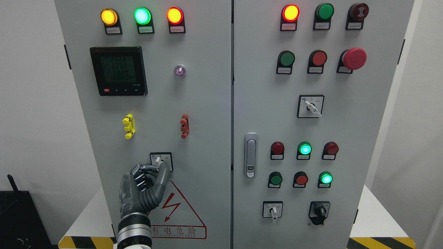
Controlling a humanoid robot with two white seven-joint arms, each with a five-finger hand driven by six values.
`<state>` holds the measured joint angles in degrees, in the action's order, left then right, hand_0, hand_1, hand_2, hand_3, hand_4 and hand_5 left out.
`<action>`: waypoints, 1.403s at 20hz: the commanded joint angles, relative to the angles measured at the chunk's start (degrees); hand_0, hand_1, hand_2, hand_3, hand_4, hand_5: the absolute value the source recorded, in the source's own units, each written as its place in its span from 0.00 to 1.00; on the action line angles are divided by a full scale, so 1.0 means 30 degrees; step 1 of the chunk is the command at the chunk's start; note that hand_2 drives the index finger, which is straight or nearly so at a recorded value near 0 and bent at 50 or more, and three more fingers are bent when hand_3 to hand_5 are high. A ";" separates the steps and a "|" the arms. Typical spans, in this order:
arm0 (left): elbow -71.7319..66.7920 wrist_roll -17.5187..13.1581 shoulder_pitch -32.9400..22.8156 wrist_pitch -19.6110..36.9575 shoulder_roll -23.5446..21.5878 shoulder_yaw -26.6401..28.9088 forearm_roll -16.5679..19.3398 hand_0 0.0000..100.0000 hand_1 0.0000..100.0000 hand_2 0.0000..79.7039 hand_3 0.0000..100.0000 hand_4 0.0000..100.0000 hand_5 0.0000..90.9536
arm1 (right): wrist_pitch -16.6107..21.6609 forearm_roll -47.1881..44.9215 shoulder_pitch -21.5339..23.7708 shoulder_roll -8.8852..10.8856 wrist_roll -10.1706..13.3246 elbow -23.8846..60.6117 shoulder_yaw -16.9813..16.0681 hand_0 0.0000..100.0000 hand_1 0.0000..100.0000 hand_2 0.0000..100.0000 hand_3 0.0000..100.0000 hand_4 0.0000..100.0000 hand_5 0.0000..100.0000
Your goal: Turn on light switch 1
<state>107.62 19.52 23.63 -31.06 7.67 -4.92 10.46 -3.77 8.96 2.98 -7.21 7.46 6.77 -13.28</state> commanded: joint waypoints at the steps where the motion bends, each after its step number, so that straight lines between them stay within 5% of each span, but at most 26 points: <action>1: -0.0071 -0.0033 0.0033 0.0012 -0.0008 -0.0058 -0.0001 0.54 0.61 0.75 0.94 0.97 0.97 | -0.0003 0.0000 -0.0026 0.0000 0.0002 0.0000 0.0001 0.31 0.00 0.00 0.00 0.00 0.00; 22: -0.0217 -0.0033 0.0062 0.0041 -0.0009 -0.0087 -0.0060 0.61 0.54 0.76 0.94 0.97 0.97 | -0.0003 0.0000 -0.0026 0.0000 0.0002 0.0000 0.0001 0.31 0.00 0.00 0.00 0.00 0.00; 28: -0.0217 -0.0033 0.0121 0.0041 -0.0009 -0.0087 -0.0089 0.46 0.50 0.76 0.94 0.97 0.97 | -0.0003 0.0000 0.0003 0.0000 0.0002 0.0000 0.0001 0.31 0.00 0.00 0.00 0.00 0.00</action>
<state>107.04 19.64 23.93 -30.95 7.65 -5.14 10.29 -3.77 8.96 2.97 -7.21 7.46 6.76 -13.27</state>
